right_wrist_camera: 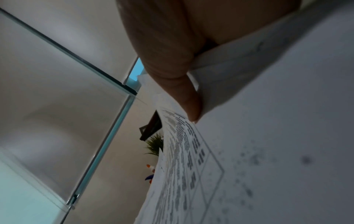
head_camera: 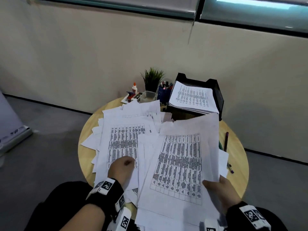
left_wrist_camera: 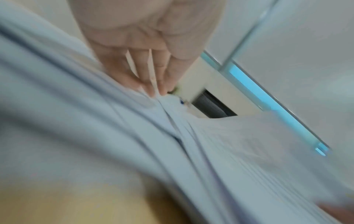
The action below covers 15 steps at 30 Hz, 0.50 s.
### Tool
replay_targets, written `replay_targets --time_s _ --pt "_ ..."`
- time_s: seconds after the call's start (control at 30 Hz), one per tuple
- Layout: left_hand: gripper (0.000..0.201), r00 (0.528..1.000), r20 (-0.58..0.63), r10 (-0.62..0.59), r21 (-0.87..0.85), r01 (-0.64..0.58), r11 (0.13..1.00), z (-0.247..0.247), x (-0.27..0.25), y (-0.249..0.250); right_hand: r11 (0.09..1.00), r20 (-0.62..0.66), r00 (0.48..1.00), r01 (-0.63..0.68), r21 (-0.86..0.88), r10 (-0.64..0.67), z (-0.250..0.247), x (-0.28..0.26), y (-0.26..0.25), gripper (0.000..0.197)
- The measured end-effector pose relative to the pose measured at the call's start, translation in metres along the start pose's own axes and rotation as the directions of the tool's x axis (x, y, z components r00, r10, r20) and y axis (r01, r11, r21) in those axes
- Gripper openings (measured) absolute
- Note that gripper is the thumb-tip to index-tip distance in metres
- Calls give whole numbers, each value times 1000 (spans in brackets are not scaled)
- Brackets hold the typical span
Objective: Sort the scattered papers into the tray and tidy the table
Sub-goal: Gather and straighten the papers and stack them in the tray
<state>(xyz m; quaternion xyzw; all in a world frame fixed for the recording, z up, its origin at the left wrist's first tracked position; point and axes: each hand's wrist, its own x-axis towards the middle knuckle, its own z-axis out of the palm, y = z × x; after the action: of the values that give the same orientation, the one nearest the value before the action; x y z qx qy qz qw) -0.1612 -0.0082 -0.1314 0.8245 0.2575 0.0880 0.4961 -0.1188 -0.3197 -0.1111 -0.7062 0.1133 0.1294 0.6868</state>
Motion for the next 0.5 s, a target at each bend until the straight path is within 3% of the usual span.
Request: replay_targets --time_s 0.07,0.2,0.5 --pt "16 1000 -19 -6 136 9 991 -7 3 -4 998 -36 999 25 -63 -28 -3 -3 -5 31" --pt "39 1000 18 20 441 -26 897 -6 0 -8 992 -60 993 97 -76 -102 -20 -11 -25 19" --pt "49 993 113 -23 559 -44 828 -7 -2 0 973 -205 956 187 -133 -212 -64 -40 -80 13"
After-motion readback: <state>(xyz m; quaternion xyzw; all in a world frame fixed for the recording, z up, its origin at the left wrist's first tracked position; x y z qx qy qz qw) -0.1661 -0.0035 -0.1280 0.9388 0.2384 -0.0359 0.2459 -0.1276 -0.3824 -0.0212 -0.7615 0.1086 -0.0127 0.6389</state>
